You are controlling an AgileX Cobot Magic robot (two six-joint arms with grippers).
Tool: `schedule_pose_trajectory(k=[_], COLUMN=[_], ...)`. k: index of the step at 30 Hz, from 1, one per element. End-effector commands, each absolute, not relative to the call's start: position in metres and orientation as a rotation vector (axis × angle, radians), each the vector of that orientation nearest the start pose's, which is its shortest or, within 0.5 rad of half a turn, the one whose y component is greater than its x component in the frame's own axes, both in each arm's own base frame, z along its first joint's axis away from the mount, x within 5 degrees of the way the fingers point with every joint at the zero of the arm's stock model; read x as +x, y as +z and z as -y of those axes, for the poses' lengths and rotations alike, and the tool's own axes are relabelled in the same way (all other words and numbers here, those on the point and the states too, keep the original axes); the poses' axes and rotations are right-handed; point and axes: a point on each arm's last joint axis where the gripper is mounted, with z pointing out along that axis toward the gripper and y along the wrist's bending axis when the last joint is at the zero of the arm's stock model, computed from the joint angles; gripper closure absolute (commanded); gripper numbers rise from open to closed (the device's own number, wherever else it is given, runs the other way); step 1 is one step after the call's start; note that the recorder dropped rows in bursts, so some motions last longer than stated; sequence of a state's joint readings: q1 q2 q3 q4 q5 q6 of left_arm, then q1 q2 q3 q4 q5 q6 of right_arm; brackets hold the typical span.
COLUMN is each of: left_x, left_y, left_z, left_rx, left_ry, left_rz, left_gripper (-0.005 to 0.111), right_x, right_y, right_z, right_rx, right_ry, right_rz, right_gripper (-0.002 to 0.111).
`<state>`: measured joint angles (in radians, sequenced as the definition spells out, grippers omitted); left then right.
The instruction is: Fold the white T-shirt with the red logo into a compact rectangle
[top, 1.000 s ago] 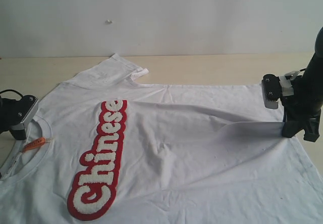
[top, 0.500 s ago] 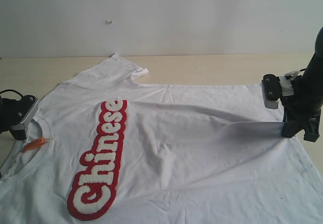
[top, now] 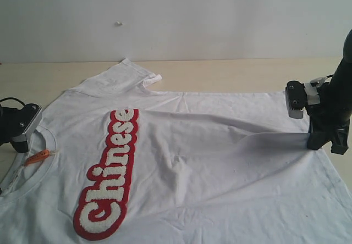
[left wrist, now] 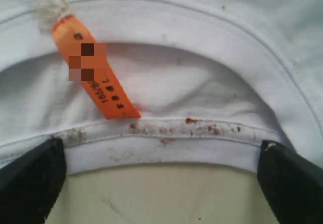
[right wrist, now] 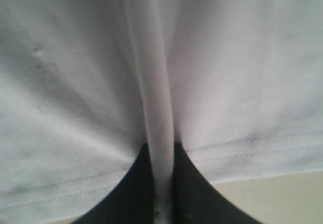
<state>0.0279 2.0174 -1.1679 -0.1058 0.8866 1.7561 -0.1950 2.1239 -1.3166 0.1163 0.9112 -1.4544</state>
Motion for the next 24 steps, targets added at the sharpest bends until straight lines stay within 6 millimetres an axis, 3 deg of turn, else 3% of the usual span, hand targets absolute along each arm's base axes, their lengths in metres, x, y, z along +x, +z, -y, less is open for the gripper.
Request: schedule_pose_trajectory(k=[1,15,17,22,24], left_x=[0.3452,0.349,0.3488,0.3408,0.3404], left_y=[0.1015,0.0997,0.0997,0.1007,0.1007], left_z=[-0.0021,-0.0005,-0.0005,0.0005,0.0002], left_rx=[-2.298,-2.302,-2.298,-2.262,-2.258], left_ry=[0.211,0.189,0.192,0.3,0.301], left_rz=[2.126,2.179,2.18,2.13,2.127], left_gripper=[0.004,0.006,0.022,0.106,0.107], right_x=[0.3659,0.366,0.366,0.366,0.366], right_y=[0.0794,0.0794,0.0794,0.0794,0.0794], right_z=[0.0658,0.0655,0.0655,0.0655,0.0655], right_rx=[-1.772,-1.758,-1.758,-1.758,-1.758], right_ry=[0.238,0.241,0.241,0.241,0.241], right_rz=[-2.628,-2.634,-2.634,-2.634,-2.634], right_gripper=[0.108,0.108,0.108,0.108,0.108])
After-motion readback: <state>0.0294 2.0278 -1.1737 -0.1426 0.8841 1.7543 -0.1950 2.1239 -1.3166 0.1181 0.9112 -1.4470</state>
